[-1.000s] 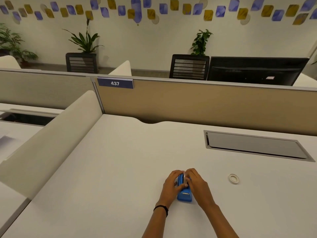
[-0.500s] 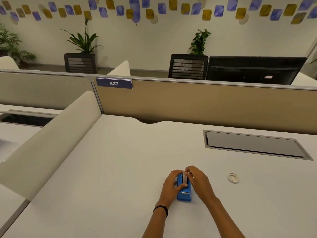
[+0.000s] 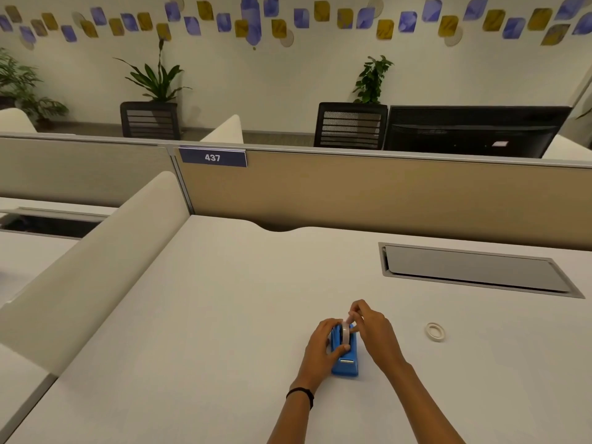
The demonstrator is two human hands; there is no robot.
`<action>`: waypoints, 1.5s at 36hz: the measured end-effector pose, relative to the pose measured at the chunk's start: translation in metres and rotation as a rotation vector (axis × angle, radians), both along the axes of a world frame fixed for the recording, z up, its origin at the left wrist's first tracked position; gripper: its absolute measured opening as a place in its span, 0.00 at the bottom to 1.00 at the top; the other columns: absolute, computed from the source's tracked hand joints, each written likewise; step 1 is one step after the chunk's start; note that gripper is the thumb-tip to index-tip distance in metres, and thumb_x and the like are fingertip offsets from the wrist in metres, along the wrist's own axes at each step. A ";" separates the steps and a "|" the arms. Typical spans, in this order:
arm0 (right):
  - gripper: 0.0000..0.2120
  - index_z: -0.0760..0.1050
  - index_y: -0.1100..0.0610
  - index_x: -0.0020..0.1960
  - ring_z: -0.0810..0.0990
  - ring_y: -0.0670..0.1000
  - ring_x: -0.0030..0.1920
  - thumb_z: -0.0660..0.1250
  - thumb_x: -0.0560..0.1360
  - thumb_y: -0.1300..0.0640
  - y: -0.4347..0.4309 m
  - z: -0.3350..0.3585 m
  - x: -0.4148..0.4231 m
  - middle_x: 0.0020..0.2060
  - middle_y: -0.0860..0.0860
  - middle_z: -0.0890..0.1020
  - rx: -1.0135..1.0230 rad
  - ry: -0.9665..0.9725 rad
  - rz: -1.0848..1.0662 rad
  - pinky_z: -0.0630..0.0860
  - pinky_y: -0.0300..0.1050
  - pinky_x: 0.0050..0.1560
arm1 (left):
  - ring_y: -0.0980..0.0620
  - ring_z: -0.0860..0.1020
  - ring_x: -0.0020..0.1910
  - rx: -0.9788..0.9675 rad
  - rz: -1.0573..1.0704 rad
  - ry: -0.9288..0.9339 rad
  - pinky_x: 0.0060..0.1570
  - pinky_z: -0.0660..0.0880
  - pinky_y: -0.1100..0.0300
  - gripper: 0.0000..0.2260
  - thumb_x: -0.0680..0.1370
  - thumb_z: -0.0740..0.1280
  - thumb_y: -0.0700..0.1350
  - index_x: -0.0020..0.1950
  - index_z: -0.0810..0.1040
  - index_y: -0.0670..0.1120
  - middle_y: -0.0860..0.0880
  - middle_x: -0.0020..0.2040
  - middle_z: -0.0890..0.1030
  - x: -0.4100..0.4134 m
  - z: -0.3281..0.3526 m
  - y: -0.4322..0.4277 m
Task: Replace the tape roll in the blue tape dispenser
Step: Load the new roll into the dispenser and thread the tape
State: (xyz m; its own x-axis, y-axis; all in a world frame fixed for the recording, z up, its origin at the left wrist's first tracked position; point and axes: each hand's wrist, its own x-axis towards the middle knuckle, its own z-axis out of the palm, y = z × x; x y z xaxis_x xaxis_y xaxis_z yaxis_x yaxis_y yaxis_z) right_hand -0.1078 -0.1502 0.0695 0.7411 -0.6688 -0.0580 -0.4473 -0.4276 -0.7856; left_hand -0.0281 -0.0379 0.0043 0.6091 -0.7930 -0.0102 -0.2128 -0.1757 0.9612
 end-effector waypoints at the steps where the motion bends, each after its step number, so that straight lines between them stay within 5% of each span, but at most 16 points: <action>1: 0.08 0.71 0.62 0.47 0.82 0.58 0.43 0.57 0.78 0.58 -0.001 0.000 0.000 0.43 0.61 0.82 0.010 -0.002 -0.007 0.75 0.38 0.42 | 0.58 0.72 0.61 -0.003 -0.001 0.008 0.58 0.70 0.73 0.18 0.75 0.68 0.47 0.64 0.69 0.50 0.55 0.61 0.73 0.000 0.000 0.000; 6: 0.09 0.72 0.64 0.49 0.82 0.59 0.44 0.57 0.78 0.58 0.000 0.002 0.000 0.44 0.62 0.82 0.010 -0.009 -0.013 0.77 0.44 0.45 | 0.55 0.74 0.60 -0.015 0.012 0.007 0.63 0.72 0.60 0.13 0.80 0.60 0.47 0.63 0.70 0.48 0.50 0.61 0.74 -0.002 0.003 -0.001; 11: 0.09 0.72 0.62 0.51 0.81 0.55 0.45 0.60 0.77 0.56 0.003 0.000 -0.008 0.47 0.60 0.82 -0.088 0.000 0.019 0.77 0.45 0.51 | 0.53 0.76 0.58 -0.026 0.055 -0.002 0.62 0.73 0.62 0.11 0.82 0.55 0.43 0.61 0.71 0.49 0.49 0.60 0.76 -0.003 0.002 0.000; 13: 0.09 0.72 0.63 0.54 0.80 0.54 0.48 0.61 0.77 0.59 0.006 -0.003 -0.012 0.50 0.60 0.81 -0.098 -0.016 0.003 0.75 0.40 0.53 | 0.55 0.76 0.57 -0.033 0.074 -0.010 0.59 0.73 0.69 0.11 0.81 0.55 0.40 0.60 0.71 0.50 0.50 0.59 0.76 -0.004 0.001 0.000; 16: 0.05 0.75 0.61 0.48 0.77 0.47 0.39 0.63 0.75 0.60 0.012 0.002 -0.015 0.44 0.57 0.81 -0.222 -0.040 0.064 0.69 0.26 0.40 | 0.55 0.76 0.57 -0.037 0.081 -0.010 0.57 0.72 0.72 0.11 0.81 0.55 0.39 0.61 0.71 0.49 0.50 0.60 0.75 -0.002 -0.002 -0.001; 21: 0.14 0.76 0.63 0.48 0.80 0.50 0.40 0.61 0.74 0.53 0.020 -0.005 -0.024 0.44 0.59 0.82 -0.280 -0.056 0.114 0.69 0.22 0.38 | 0.56 0.75 0.57 -0.033 0.078 -0.008 0.54 0.71 0.75 0.11 0.80 0.58 0.42 0.63 0.71 0.49 0.51 0.60 0.75 -0.002 -0.004 -0.002; 26: 0.11 0.77 0.61 0.46 0.81 0.50 0.36 0.61 0.75 0.54 0.030 -0.013 -0.032 0.40 0.56 0.82 -0.376 -0.092 0.125 0.73 0.30 0.36 | 0.59 0.75 0.56 -0.033 0.082 -0.018 0.55 0.70 0.75 0.11 0.80 0.59 0.42 0.61 0.72 0.50 0.53 0.59 0.75 -0.002 -0.002 -0.003; 30: 0.22 0.78 0.61 0.46 0.81 0.50 0.36 0.54 0.74 0.46 0.039 -0.020 -0.038 0.40 0.55 0.83 -0.384 -0.141 0.113 0.78 0.36 0.37 | 0.56 0.74 0.59 -0.026 0.097 -0.030 0.59 0.69 0.74 0.12 0.80 0.59 0.40 0.63 0.72 0.46 0.49 0.62 0.76 -0.004 -0.001 -0.003; 35: 0.10 0.78 0.60 0.47 0.82 0.49 0.38 0.62 0.75 0.54 0.044 -0.029 -0.042 0.42 0.55 0.83 -0.387 -0.114 0.146 0.74 0.31 0.43 | 0.52 0.74 0.61 -0.035 0.106 -0.044 0.65 0.69 0.61 0.12 0.80 0.59 0.39 0.63 0.73 0.44 0.47 0.62 0.76 -0.005 0.003 -0.003; 40: 0.30 0.78 0.61 0.48 0.83 0.49 0.38 0.47 0.74 0.39 0.048 -0.034 -0.045 0.42 0.55 0.84 -0.424 -0.166 0.166 0.78 0.34 0.41 | 0.52 0.74 0.62 -0.028 0.117 -0.035 0.65 0.69 0.61 0.13 0.80 0.59 0.38 0.63 0.73 0.44 0.47 0.62 0.76 -0.006 0.003 -0.003; 44: 0.22 0.79 0.62 0.48 0.84 0.50 0.38 0.57 0.73 0.45 0.049 -0.039 -0.046 0.42 0.56 0.85 -0.445 -0.115 0.189 0.79 0.37 0.42 | 0.53 0.73 0.62 -0.024 0.123 -0.029 0.65 0.68 0.63 0.13 0.80 0.59 0.40 0.64 0.72 0.45 0.48 0.63 0.75 -0.005 0.003 -0.003; 48: 0.22 0.79 0.61 0.47 0.83 0.48 0.35 0.54 0.76 0.45 0.050 -0.040 -0.046 0.39 0.54 0.85 -0.479 -0.122 0.169 0.77 0.32 0.41 | 0.54 0.73 0.61 -0.020 0.119 -0.036 0.60 0.68 0.73 0.12 0.80 0.59 0.40 0.64 0.72 0.45 0.49 0.62 0.75 -0.006 0.001 -0.004; 51: 0.30 0.79 0.60 0.46 0.83 0.46 0.35 0.46 0.77 0.40 0.051 -0.041 -0.047 0.38 0.53 0.84 -0.511 -0.141 0.177 0.78 0.32 0.40 | 0.54 0.73 0.61 -0.019 0.123 -0.026 0.64 0.68 0.65 0.13 0.80 0.59 0.40 0.64 0.72 0.45 0.49 0.62 0.75 -0.006 -0.002 -0.003; 54: 0.29 0.79 0.61 0.47 0.84 0.48 0.35 0.49 0.76 0.40 0.050 -0.041 -0.046 0.39 0.55 0.85 -0.494 -0.134 0.179 0.79 0.34 0.40 | 0.54 0.73 0.61 -0.019 0.123 -0.023 0.64 0.68 0.64 0.13 0.80 0.59 0.39 0.64 0.72 0.45 0.50 0.62 0.75 -0.006 -0.001 -0.004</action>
